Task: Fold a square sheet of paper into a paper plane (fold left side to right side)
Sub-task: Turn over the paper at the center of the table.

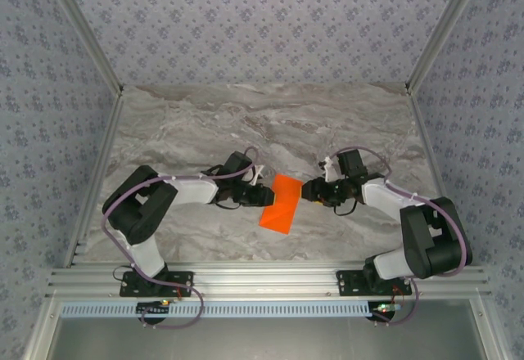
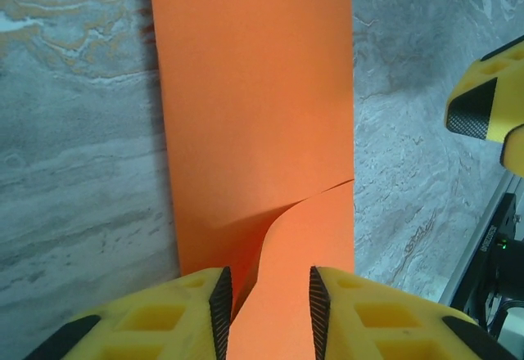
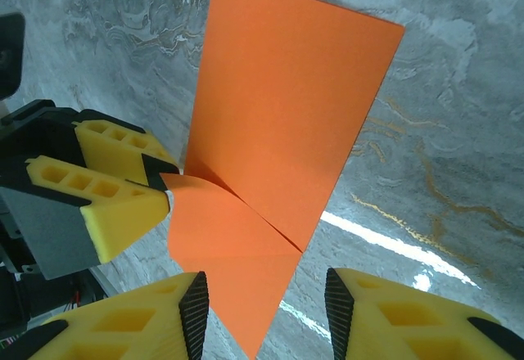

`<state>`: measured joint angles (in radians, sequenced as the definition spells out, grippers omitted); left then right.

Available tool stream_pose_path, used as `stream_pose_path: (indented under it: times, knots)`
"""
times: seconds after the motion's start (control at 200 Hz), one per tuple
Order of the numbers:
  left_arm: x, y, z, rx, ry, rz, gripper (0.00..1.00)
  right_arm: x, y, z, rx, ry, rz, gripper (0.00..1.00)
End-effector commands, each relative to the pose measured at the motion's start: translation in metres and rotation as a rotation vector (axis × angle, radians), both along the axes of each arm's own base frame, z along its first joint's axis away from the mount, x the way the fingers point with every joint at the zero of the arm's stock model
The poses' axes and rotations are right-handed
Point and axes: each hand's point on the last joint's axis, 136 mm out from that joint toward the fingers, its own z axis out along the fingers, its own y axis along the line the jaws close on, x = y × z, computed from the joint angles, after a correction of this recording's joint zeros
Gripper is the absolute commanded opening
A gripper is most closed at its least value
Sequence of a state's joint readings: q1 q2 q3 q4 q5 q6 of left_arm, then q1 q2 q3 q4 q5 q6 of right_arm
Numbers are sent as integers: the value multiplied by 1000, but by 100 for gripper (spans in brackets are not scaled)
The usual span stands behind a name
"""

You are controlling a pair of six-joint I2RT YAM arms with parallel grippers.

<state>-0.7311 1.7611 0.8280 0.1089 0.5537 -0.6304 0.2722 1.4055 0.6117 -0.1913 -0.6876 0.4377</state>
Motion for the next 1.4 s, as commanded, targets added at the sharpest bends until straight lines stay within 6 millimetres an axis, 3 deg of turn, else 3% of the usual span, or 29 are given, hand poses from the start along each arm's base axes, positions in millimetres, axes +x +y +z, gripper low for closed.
stream_pose_path:
  times: [0.0, 0.215, 0.72, 1.029, 1.394]
  knots:
    - [5, -3, 5, -13, -24, -9, 24, -5, 3, 0, 0, 14, 7, 44]
    - [9, 6, 10, 26, -66, 17, 6, -6, 13, 0, 43, 17, 14, 45]
    - [11, 16, 14, 58, -98, 46, 5, -8, 37, -4, 99, 68, 41, 48]
    - [10, 21, 14, 60, -100, 60, 6, -12, 33, -14, 58, 113, 17, 49]
    - [11, 20, 15, 51, -98, 59, 6, -5, 57, -6, 106, 104, 45, 49]
